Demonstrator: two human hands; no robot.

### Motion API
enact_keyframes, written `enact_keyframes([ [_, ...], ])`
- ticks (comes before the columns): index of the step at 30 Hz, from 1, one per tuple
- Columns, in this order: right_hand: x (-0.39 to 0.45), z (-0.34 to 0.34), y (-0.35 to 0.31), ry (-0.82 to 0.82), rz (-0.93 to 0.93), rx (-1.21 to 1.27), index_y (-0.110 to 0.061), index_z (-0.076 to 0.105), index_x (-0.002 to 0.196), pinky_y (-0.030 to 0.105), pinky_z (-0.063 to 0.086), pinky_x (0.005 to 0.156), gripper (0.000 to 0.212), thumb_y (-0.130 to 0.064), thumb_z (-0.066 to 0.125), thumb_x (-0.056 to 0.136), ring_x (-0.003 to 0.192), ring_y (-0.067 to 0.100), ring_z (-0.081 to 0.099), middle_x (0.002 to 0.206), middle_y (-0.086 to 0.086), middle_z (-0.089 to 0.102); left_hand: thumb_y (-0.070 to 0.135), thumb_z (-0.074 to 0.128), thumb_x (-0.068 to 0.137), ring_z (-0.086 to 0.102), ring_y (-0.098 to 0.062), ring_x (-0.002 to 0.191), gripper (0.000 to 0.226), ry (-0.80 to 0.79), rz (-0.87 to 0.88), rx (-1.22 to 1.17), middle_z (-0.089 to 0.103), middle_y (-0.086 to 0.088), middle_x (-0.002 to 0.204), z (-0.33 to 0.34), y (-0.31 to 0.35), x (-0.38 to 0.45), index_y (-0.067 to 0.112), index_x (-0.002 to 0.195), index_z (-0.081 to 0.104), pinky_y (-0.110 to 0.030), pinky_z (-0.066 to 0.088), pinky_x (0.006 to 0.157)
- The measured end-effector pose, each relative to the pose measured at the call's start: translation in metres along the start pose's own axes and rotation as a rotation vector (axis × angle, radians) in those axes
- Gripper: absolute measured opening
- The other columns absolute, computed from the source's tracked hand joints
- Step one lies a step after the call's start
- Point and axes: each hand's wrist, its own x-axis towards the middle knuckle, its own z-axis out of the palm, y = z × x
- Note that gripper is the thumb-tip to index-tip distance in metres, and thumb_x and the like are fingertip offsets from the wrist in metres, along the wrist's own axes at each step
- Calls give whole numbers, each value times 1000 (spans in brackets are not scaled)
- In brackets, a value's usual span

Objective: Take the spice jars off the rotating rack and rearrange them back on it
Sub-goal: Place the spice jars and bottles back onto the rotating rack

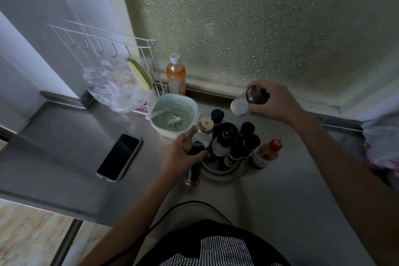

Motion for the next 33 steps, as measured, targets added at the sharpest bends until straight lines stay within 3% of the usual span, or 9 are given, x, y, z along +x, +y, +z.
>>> enact_keyframes([
  [3,-22,-32,-25,-11,-75,90,-30,63,109,27,51,82,47,-20,78,66,92,16,64,104,-1,68,28,82,63,51,2,56,36,-11,7,-6,55,14,60,3,-1,0,30,68,47,-17,36,50],
  [9,-63,6,-62,-391,-144,-64,-31,58,115,19,43,69,51,-27,76,67,81,8,55,86,-14,58,27,83,63,55,-4,58,34,13,26,-2,58,9,61,5,-6,1,25,69,49,-21,41,50],
  [11,-73,35,-64,-461,-148,-143,-28,54,121,24,46,72,55,-28,73,69,86,14,53,94,-5,55,30,82,62,61,-12,63,33,34,14,-16,63,4,67,4,-9,1,19,77,55,-31,50,53],
  [13,-81,59,-63,-504,-119,-185,-26,49,125,34,49,82,56,-30,70,73,96,20,54,110,4,53,34,82,61,62,-16,64,37,74,4,-26,64,0,69,3,-14,-1,16,78,55,-36,52,56],
  [15,-84,75,-62,-503,-89,-183,-24,46,128,35,48,85,55,-32,67,78,102,24,54,118,8,51,39,81,61,62,-18,64,39,109,0,-25,65,-3,69,2,-19,-3,15,78,54,-40,53,55],
  [21,-81,110,-60,-513,-43,-120,-18,41,125,37,47,83,53,-23,67,79,105,31,55,115,14,55,40,80,60,63,-20,64,40,146,-7,-21,64,-5,67,0,-24,-5,14,75,53,-47,54,56],
  [28,-85,120,-54,-363,-28,-11,-21,41,113,39,50,83,42,-20,68,81,101,24,58,114,7,58,33,81,64,57,-16,58,39,165,3,-19,61,-3,64,1,-16,-7,13,73,49,-38,49,52],
  [31,-96,106,-49,-105,-45,67,-20,51,104,32,51,74,24,-22,65,84,82,13,57,102,0,61,33,81,64,55,-9,57,38,169,13,-38,60,2,63,0,-13,-7,15,74,49,-29,46,51],
  [33,-104,93,-40,136,-21,102,-14,58,100,16,46,67,17,-18,65,85,69,5,53,88,-2,62,32,82,64,52,-6,55,40,166,22,-30,58,2,61,0,-13,-9,15,73,48,-23,42,49],
])
